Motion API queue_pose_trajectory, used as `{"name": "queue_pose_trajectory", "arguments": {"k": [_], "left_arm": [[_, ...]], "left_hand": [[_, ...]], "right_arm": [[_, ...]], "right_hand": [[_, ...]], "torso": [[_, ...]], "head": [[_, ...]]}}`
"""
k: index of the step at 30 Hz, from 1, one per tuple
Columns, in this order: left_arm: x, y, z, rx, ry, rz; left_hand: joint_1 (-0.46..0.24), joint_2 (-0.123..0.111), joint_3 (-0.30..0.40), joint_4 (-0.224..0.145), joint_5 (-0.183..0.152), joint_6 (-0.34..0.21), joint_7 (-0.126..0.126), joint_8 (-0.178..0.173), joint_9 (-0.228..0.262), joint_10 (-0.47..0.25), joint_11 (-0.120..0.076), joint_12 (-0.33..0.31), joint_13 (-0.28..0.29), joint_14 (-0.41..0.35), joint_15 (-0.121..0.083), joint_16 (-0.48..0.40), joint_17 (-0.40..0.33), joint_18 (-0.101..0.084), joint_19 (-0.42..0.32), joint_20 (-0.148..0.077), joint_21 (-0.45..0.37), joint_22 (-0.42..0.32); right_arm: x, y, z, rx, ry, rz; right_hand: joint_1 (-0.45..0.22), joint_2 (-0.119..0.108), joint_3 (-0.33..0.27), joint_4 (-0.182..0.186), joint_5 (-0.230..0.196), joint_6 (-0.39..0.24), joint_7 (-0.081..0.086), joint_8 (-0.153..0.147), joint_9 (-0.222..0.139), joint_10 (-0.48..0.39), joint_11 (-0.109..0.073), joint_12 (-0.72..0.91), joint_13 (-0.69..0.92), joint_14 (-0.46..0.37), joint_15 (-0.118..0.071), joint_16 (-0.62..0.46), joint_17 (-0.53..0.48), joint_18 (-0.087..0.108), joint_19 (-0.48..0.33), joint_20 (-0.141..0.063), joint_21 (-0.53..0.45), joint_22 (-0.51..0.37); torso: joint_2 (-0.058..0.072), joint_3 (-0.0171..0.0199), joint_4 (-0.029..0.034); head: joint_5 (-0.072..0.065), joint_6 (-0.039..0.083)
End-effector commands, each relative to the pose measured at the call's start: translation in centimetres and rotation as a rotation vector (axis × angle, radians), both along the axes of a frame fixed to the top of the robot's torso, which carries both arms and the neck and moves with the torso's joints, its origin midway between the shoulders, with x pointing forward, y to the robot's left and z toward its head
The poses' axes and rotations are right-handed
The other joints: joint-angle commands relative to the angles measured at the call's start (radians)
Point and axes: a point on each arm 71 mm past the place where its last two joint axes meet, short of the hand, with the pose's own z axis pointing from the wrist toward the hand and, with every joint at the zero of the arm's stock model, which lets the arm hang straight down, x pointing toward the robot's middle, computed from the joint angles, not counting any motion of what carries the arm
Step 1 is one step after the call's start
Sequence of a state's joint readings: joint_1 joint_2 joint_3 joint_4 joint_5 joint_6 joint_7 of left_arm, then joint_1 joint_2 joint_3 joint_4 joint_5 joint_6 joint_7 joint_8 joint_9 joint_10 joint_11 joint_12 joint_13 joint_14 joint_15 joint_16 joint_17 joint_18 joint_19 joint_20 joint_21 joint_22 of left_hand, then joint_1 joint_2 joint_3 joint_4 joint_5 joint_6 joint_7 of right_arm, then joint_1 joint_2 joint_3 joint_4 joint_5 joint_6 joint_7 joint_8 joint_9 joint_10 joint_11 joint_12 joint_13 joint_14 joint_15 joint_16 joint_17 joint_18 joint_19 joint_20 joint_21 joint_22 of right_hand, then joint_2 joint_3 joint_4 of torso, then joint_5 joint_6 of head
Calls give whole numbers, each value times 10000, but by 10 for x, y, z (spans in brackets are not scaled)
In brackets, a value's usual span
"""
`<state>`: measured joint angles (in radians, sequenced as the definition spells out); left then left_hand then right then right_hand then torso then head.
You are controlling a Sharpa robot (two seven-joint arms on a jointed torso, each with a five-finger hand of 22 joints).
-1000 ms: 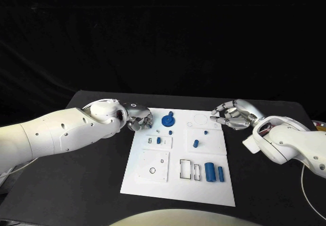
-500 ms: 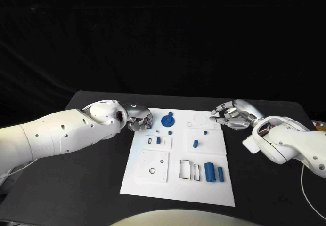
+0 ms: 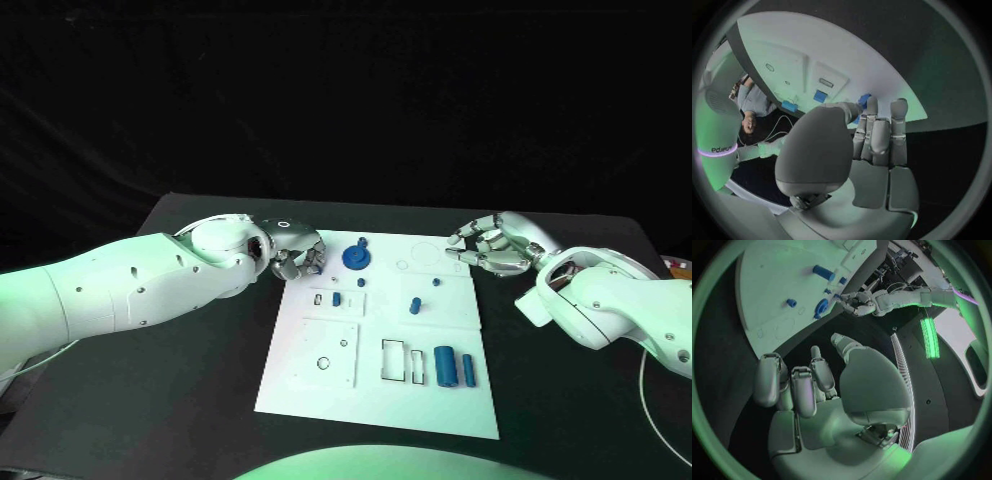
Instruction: Assemble the parts on the task board
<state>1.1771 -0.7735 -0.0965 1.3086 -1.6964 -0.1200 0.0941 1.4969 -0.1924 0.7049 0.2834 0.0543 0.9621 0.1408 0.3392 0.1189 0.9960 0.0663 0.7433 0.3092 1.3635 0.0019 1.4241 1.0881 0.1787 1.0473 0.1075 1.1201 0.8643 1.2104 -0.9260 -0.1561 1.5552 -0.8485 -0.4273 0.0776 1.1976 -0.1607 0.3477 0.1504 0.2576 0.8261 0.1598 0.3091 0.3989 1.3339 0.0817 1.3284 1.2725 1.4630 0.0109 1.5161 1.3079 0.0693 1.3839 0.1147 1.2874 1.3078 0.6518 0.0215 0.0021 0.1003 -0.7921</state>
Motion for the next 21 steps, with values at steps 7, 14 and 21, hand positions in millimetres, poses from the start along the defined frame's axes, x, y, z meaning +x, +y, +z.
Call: {"name": "queue_pose_trajectory", "arguments": {"k": [7, 14, 21], "left_arm": [[-1, -1, 1, -128, -237, -48], [0, 0, 1, -131, -251, -24], [0, 1, 0, -97, -214, -7]], "left_hand": [[-277, -542, -232, 34, -2, 6, -1, -13, -10, 157, -22, -115, -16, 90, 2, 15, 39, -194, 49, -17, 25, -23], [-320, -554, -240, 45, 3, 27, -7, -14, -5, 175, -25, -126, -17, 95, -1, 14, 44, -194, 52, -18, 19, -26], [-574, -196, -52, 82, 13, 78, -20, -45, 10, 213, -22, -206, -32, 92, 1, -7, 29, -192, 48, -20, -23, -59]], "right_arm": [[-1, 1, 0, -54, -68, 186], [-1, 1, 0, -55, -62, 187], [-1, 1, 0, -52, -49, 188]], "right_hand": [[-47, 9, -7, 71, 54, -74, 20, 54, -13, -10, -40, 0, -8, 683, -68, -55, 901, 91, -51, -50, -42, 177], [-47, 9, -7, 71, 54, -74, 20, 54, -13, -10, -40, 0, -8, 683, -68, -55, 901, 91, -51, -50, -42, 177], [-39, -1, -15, 77, 46, -84, 21, 62, -16, -16, -39, -3, -12, 679, -67, -62, 886, 91, -50, -51, -45, 178]], "torso": [[5, -7, 5], [4, -8, -3], [2, -7, 0]], "head": [[2, 7], [1, 22], [-16, 38]]}}
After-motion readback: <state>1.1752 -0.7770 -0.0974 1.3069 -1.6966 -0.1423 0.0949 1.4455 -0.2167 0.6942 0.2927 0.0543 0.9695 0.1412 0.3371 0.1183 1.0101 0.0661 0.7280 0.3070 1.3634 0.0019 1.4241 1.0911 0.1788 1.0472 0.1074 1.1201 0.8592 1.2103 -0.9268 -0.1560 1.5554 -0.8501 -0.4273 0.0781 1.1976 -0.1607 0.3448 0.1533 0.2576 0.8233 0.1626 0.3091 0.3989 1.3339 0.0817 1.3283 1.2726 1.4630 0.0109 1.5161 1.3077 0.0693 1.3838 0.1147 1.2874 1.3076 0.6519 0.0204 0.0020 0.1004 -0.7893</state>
